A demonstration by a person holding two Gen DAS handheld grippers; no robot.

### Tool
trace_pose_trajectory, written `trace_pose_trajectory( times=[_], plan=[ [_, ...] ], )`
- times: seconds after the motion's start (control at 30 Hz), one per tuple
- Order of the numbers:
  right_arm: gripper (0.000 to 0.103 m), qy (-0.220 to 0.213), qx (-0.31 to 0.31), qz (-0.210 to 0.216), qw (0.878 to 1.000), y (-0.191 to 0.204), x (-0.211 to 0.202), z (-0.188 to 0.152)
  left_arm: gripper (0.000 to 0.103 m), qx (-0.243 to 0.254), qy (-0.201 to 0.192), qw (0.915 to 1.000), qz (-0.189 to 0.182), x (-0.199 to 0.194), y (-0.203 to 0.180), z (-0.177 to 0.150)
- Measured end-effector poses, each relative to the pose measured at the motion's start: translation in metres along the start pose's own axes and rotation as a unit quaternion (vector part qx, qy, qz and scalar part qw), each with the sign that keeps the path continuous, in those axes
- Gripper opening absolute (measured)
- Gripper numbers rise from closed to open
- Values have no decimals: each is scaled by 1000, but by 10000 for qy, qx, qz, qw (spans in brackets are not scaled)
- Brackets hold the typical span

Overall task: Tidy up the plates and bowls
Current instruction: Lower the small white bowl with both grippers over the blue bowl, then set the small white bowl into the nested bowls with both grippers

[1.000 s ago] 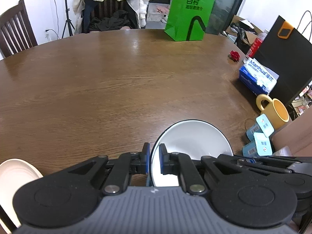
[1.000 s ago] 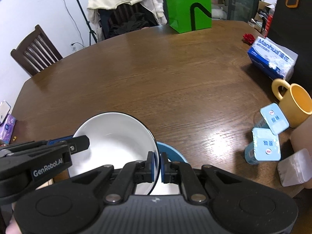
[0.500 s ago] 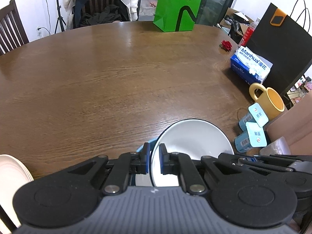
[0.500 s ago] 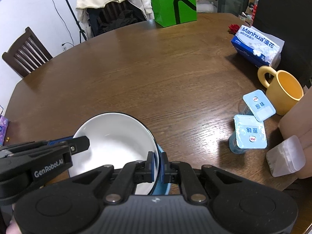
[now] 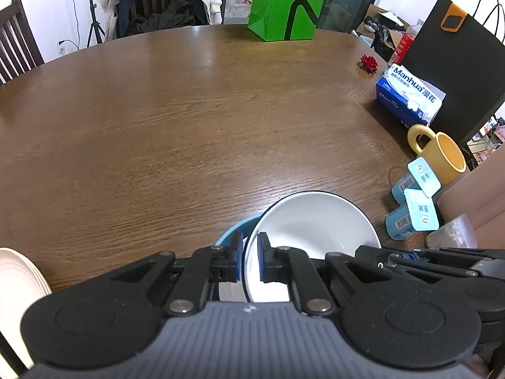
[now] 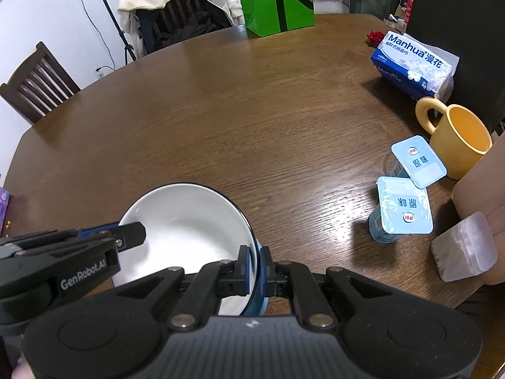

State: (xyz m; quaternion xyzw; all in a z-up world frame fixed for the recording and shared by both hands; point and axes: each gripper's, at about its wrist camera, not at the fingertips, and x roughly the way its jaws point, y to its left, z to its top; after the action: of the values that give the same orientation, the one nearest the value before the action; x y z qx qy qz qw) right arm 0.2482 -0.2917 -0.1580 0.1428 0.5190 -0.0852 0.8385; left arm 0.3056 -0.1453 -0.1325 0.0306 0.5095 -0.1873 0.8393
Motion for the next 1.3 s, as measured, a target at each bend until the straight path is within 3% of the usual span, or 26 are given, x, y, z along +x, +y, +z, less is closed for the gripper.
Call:
trace_pose_trajectory(
  times=[1.3],
  plan=[
    [6, 275, -189, -309, 9990, 24, 26, -7, 10, 256, 398, 9989, -31, 25, 20, -11]
  ],
)
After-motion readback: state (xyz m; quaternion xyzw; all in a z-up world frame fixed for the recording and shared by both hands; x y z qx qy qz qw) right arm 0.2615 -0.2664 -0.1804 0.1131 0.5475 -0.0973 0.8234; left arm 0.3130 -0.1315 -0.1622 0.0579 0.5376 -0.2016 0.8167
